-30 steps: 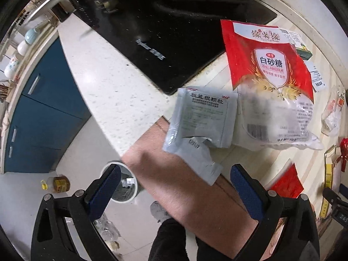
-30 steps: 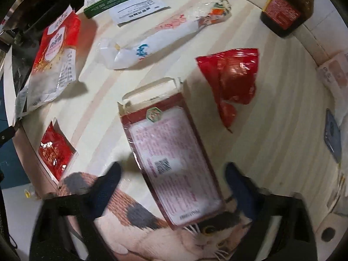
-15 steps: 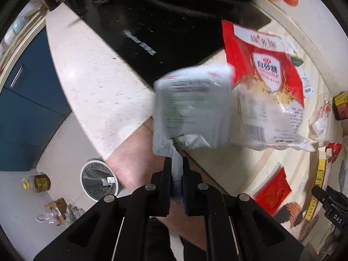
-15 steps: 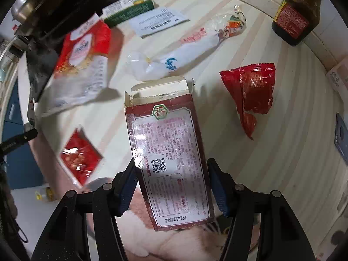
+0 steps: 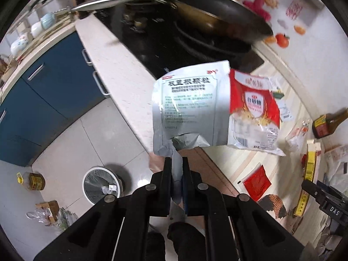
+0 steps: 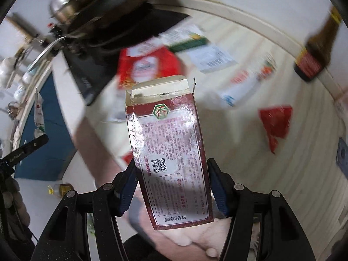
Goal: Collect trash
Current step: 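Carry the sachet and medicine box over the floor bin with both tools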
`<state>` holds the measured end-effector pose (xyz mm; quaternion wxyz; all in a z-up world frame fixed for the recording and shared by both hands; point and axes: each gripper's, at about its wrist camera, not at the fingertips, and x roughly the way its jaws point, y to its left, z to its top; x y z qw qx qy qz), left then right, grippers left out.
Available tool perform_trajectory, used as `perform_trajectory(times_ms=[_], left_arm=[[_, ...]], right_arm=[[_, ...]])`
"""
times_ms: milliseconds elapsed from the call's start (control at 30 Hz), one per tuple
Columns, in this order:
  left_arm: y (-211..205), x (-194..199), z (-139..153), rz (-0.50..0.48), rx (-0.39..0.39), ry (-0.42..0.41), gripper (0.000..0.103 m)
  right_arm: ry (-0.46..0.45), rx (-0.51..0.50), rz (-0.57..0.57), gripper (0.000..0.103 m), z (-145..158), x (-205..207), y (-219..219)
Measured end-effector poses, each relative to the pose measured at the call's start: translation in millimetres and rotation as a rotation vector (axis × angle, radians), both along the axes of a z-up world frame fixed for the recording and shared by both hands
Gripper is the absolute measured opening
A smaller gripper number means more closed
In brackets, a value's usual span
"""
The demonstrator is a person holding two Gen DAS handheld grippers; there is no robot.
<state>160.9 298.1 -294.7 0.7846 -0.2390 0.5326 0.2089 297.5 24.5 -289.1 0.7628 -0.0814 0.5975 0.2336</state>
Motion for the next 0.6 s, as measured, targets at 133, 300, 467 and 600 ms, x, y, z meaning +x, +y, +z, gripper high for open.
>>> perform_trajectory(times_ms=[133,300,467,600], left_arm=[[21,-37,7,0.065,-0.025,-0.036,0.005],[56,-102,-4,0.167,-0.055,-0.042,0.005],[106,-183,-55,0.310,-0.094,0.018,0.005],[142,-237,-132,0.406,-0.155,0.096,0.005]], right_arm=[[-0.030,0.025,0.091,0.063,12,-26,53],[-0.006,0.037,0.226,0.063,-2,-81,129],[0.056,0.017,0.386,0.063,-57,-155,211],[0.121,-0.016,0.466,0.063,-146,-202,272]])
